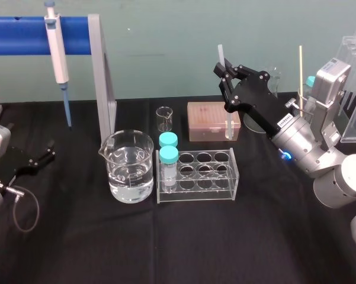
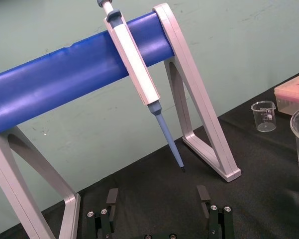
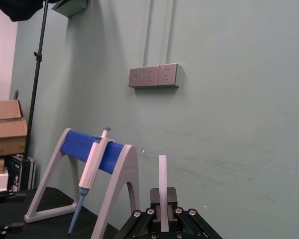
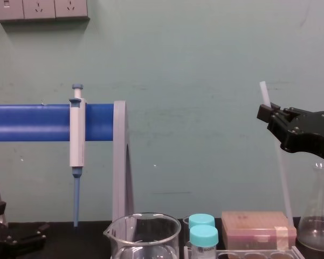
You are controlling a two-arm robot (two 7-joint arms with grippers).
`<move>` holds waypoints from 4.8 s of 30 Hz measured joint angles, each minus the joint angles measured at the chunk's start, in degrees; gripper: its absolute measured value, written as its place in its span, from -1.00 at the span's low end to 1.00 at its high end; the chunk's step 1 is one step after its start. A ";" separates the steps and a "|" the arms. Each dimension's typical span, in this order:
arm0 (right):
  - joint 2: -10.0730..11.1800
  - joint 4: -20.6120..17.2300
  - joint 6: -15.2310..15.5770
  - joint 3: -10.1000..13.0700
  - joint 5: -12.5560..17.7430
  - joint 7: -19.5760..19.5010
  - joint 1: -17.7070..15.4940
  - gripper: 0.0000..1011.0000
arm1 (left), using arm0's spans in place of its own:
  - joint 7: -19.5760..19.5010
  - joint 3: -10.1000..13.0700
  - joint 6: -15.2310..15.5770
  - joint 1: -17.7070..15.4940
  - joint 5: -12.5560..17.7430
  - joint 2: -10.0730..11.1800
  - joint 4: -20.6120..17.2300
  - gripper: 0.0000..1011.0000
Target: Pick up the stirring rod with one hand, then place it down.
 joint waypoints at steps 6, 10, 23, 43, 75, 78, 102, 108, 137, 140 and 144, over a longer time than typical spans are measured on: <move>0.00 0.00 0.00 0.00 0.00 0.00 0.00 -0.86 | 0.00 0.00 0.00 0.00 0.00 0.00 0.00 0.98; 0.00 0.00 0.00 0.00 0.00 0.00 0.00 -0.86 | 0.00 0.00 0.00 0.00 0.00 0.00 0.00 0.98; -0.71 0.52 1.42 0.14 1.09 2.90 -0.26 -0.86 | 0.00 0.00 0.00 0.00 0.00 0.00 0.00 0.98; -0.98 2.55 2.63 -0.51 1.66 4.35 -0.12 -0.86 | 0.00 0.00 0.00 0.00 0.00 0.00 0.00 0.98; -2.08 14.20 2.55 -3.44 2.65 9.41 4.91 -0.86 | 0.00 0.00 0.00 0.00 0.00 0.00 0.00 0.98; -2.09 14.83 2.60 -3.62 2.62 9.50 5.07 -0.86 | 0.00 0.00 0.00 0.00 0.00 0.00 0.00 0.98; -1.87 15.36 3.09 -3.76 2.53 9.62 5.05 -0.86 | 0.00 0.00 0.00 0.00 0.00 0.00 0.00 0.98; -1.87 15.33 3.04 -3.73 2.50 9.60 5.05 -0.75 | 0.00 0.00 0.00 0.00 0.00 0.00 0.00 0.98; -1.87 15.31 2.99 -3.70 2.48 9.55 5.05 0.97 | 0.00 0.00 0.00 0.00 0.00 0.00 0.00 0.98; -1.87 15.31 2.99 -3.70 2.48 9.56 5.05 0.98 | 0.00 0.00 0.00 0.00 0.00 0.00 0.00 0.98; -1.86 15.17 3.00 -3.70 2.36 9.32 5.01 0.98 | 0.00 0.00 0.00 0.00 0.00 0.00 0.00 0.98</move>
